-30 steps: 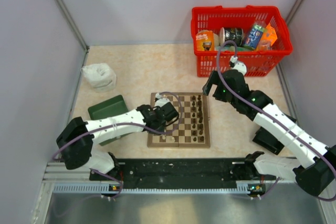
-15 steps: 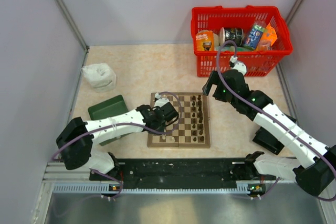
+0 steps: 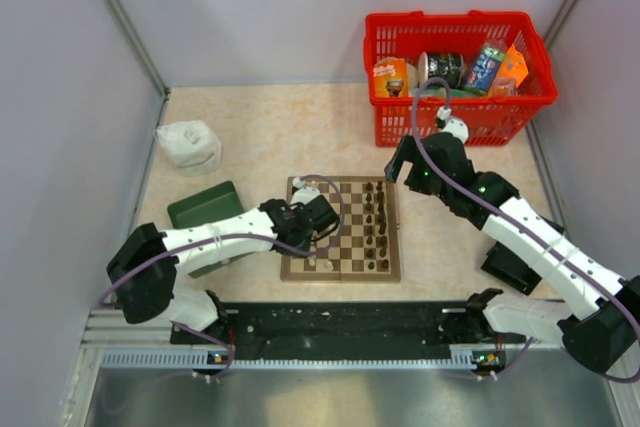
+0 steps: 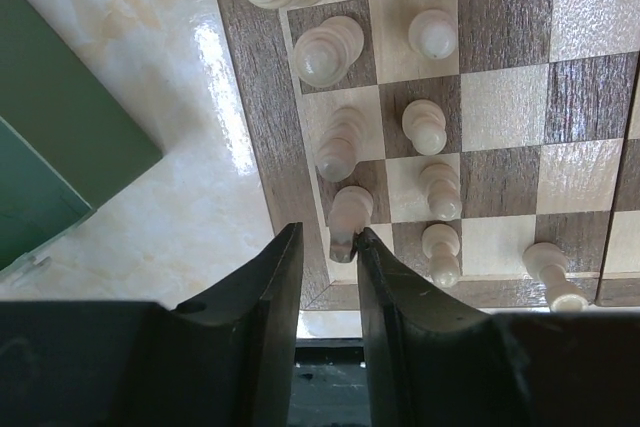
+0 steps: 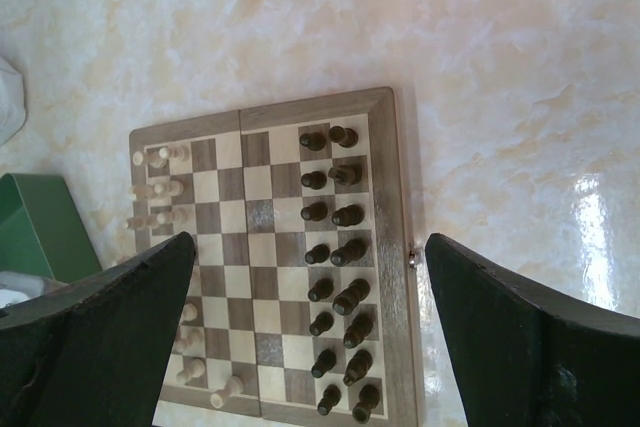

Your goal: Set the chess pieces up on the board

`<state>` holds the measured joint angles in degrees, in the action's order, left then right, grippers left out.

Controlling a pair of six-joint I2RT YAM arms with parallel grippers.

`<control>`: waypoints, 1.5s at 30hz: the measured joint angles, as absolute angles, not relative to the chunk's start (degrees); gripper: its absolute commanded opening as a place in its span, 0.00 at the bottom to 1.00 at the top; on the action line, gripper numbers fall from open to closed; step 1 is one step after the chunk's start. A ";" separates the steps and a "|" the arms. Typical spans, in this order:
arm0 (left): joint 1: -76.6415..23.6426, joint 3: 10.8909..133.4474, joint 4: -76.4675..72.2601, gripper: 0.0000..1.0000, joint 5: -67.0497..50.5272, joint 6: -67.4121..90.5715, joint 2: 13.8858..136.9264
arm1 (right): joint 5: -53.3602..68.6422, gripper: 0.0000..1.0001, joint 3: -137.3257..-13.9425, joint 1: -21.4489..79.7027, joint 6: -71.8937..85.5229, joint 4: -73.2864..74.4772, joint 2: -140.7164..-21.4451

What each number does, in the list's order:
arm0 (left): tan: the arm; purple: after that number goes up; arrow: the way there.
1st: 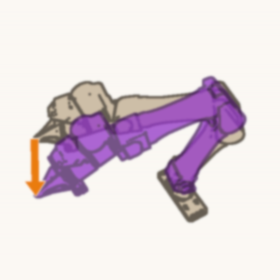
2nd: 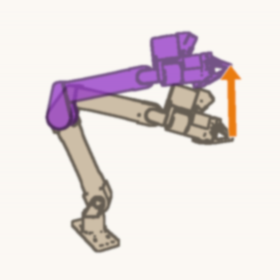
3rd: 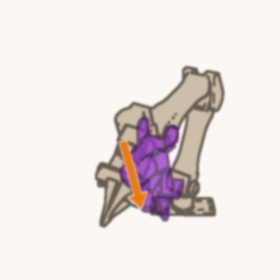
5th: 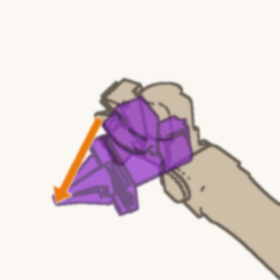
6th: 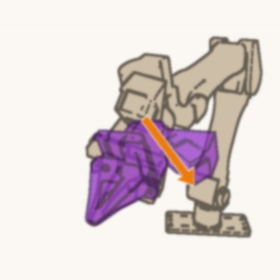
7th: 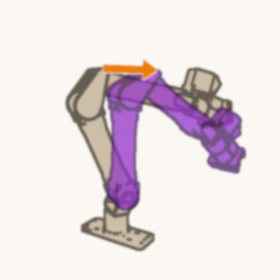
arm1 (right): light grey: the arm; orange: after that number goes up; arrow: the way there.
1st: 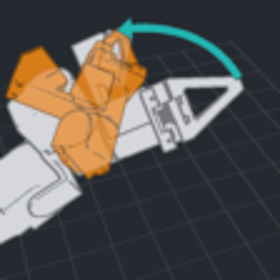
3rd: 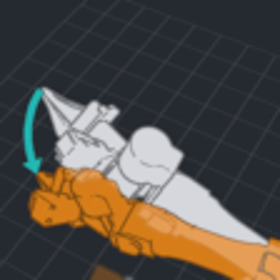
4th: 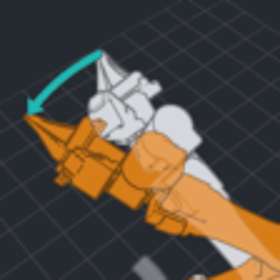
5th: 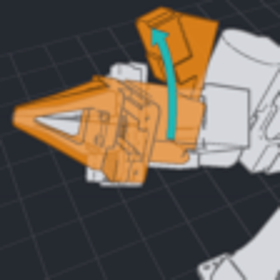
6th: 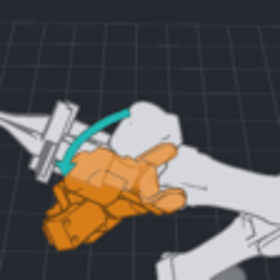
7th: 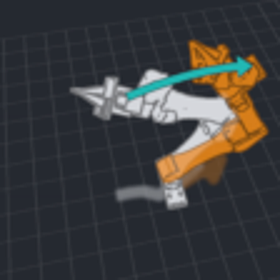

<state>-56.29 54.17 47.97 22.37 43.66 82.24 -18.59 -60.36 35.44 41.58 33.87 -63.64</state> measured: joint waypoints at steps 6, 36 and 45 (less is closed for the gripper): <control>-56.29 56.16 49.10 0.41 22.87 43.27 80.99 | -18.26 0.99 -60.38 35.44 41.56 33.85 -64.27; -61.39 61.10 41.56 0.44 4.71 36.38 81.17 | -21.80 0.99 -60.36 35.44 41.82 33.85 -60.34; -61.56 60.62 41.85 0.44 5.98 37.60 84.07 | -21.54 0.99 -60.36 35.44 41.82 33.85 -60.40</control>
<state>-61.56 60.62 41.85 5.98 37.60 84.07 -21.54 -60.36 35.44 41.82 33.85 -60.40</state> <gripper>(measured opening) 0.438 0.990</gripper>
